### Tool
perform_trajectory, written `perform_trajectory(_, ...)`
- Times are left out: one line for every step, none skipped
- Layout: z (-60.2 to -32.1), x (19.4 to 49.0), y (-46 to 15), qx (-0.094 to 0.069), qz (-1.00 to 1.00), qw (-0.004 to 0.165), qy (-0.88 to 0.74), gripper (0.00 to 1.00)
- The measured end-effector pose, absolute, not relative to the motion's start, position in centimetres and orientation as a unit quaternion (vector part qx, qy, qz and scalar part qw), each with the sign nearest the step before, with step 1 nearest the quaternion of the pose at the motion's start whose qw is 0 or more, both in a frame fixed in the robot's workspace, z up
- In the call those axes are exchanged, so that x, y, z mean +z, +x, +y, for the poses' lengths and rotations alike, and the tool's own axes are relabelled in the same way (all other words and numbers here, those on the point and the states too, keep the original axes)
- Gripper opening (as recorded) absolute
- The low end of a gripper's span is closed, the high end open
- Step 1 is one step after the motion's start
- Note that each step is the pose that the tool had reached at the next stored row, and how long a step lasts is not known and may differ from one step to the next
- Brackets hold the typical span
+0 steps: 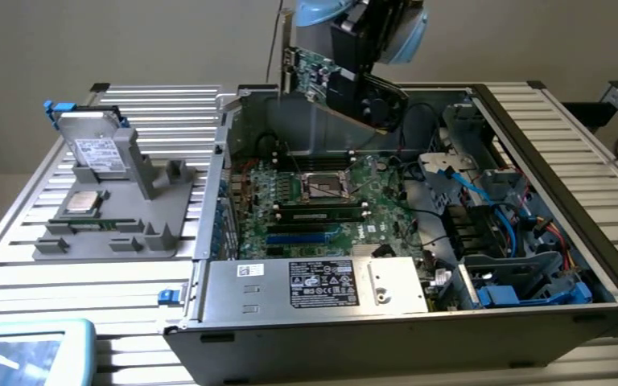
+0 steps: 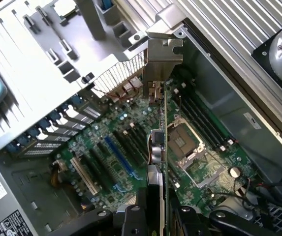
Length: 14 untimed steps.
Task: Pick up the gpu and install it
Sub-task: 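Insert the gpu into the slot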
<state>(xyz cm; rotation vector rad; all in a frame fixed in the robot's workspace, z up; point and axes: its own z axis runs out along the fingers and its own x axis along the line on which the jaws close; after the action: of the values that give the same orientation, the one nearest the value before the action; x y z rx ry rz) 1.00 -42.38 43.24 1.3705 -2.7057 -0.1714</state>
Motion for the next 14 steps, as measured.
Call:
perform_trajectory(-42.38, 43.24, 1.0, -0.056, -0.886, 0.052, 0.458, 0.27)
perform_trajectory(-42.38, 43.24, 1.0, -0.055, -0.881, 0.053, 0.467, 0.27)
perform_trajectory(-42.38, 43.24, 1.0, -0.055, -0.877, 0.053, 0.475, 0.27)
perform_trajectory(-42.38, 43.23, 1.0, -0.054, -0.873, 0.054, 0.482, 0.27)
perform_trajectory(-42.38, 43.23, 0.99, -0.054, -0.868, 0.054, 0.49, 0.27)
perform_trajectory(-42.38, 43.23, 1.0, -0.053, -0.864, 0.055, 0.498, 0.27)
perform_trajectory(-42.38, 43.23, 1.0, -0.053, -0.859, 0.055, 0.506, 0.27)
perform_trajectory(-42.38, 43.23, 1.0, -0.053, -0.855, 0.056, 0.514, 0.27)
perform_trajectory(-42.38, 43.23, 1.0, -0.052, -0.85, 0.056, 0.522, 0.27)
perform_trajectory(-42.38, 43.23, 1.0, -0.051, -0.845, 0.057, 0.529, 0.27)
perform_trajectory(-42.38, 43.23, 1.0, -0.051, -0.84, 0.057, 0.537, 0.27)
perform_trajectory(-42.38, 43.23, 1.0, -0.05, -0.835, 0.057, 0.544, 0.27)
perform_trajectory(-42.38, 43.23, 1.0, -0.05, -0.83, 0.058, 0.552, 0.27)
perform_trajectory(-42.38, 43.23, 1.0, -0.049, -0.825, 0.058, 0.559, 0.27)
